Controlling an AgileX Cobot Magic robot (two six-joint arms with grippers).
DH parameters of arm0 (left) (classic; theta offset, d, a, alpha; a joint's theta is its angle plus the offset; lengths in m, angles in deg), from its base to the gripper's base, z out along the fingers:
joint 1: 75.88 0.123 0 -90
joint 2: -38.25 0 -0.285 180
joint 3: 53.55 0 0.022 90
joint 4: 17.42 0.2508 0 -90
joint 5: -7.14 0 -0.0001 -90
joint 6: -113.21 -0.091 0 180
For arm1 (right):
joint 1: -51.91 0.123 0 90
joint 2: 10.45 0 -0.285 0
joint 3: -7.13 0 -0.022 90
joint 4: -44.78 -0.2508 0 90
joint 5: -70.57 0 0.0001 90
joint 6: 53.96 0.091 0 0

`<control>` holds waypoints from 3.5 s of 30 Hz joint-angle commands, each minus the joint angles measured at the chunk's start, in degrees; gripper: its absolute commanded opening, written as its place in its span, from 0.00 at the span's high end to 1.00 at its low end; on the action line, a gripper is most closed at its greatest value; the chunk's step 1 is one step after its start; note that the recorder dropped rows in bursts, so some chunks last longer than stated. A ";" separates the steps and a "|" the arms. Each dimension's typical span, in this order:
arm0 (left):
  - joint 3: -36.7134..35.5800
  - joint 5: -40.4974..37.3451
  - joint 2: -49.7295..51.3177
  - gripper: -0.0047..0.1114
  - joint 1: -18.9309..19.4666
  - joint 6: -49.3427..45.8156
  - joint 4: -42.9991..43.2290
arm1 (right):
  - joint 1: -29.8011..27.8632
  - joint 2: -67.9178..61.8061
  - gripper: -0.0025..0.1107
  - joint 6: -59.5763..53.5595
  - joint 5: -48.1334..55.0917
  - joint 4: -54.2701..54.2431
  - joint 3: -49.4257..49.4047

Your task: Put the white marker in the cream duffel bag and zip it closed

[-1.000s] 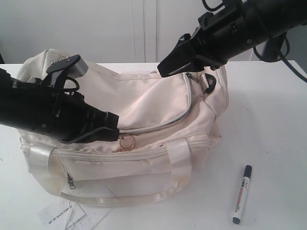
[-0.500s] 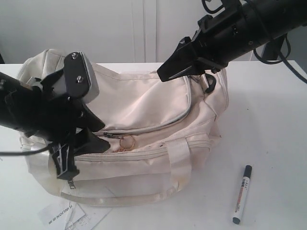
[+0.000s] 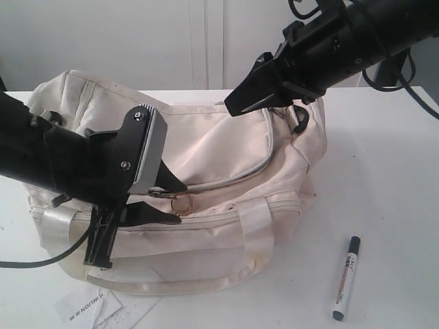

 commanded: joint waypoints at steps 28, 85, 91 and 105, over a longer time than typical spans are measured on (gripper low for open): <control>1.32 0.66 4.34 0.63 -0.34 5.29 -1.92 | 0.03 0.05 0.61 -0.80 -0.69 -0.30 -0.29; 4.51 -10.35 1.62 0.71 1.63 85.30 20.57 | 0.44 0.05 0.68 14.05 9.19 8.39 -0.07; 8.25 -16.57 -1.74 0.59 12.09 84.92 20.72 | 5.23 0.00 0.60 17.61 9.56 8.65 -0.19; 8.29 -24.12 -4.76 0.70 23.37 73.88 16.69 | 17.57 -3.58 0.50 25.26 -2.69 16.10 -0.04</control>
